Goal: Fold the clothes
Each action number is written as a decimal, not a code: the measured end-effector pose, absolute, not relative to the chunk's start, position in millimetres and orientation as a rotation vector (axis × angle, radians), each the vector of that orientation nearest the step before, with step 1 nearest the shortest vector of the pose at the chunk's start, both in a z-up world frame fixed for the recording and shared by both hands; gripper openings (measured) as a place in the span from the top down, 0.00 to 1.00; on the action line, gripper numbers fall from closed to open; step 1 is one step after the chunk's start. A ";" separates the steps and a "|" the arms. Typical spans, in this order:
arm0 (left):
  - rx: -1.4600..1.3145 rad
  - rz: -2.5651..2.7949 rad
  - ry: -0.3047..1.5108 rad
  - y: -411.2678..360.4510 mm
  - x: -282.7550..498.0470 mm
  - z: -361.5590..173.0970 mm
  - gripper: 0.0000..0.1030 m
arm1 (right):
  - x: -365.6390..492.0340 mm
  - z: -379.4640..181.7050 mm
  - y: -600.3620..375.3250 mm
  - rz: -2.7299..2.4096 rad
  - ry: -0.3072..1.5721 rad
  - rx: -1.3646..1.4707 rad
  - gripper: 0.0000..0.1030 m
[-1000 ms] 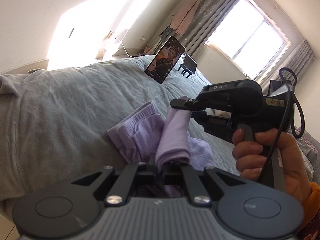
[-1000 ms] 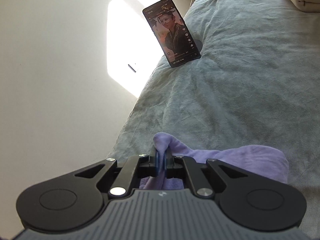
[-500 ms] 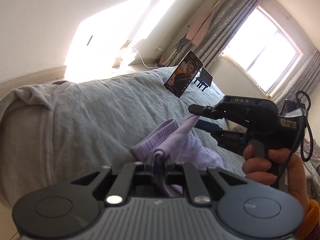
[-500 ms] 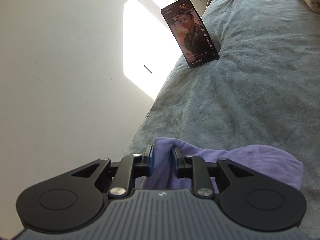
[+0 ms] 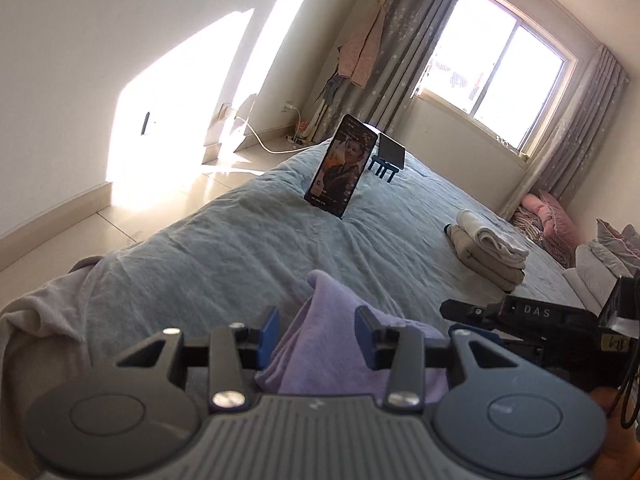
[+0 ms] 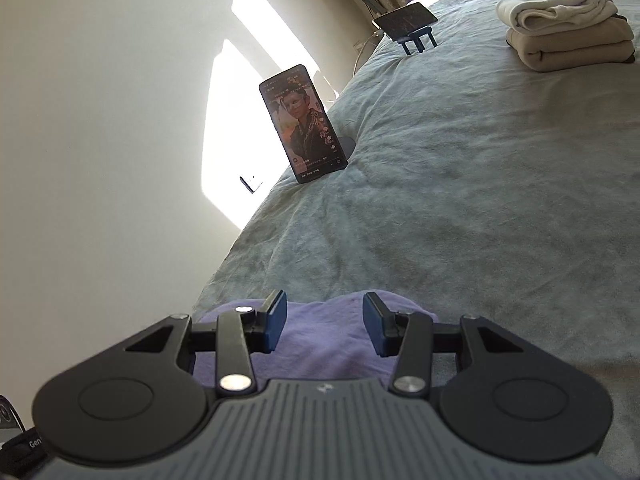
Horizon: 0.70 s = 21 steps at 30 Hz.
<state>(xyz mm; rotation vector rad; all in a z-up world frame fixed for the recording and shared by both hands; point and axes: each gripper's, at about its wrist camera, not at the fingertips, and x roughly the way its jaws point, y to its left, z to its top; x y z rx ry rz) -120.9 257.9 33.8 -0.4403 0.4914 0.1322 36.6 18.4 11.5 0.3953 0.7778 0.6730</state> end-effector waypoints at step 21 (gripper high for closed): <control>-0.315 0.028 0.613 284.0 -81.9 26.8 0.60 | 10.5 -1.7 11.4 0.630 0.658 0.205 0.56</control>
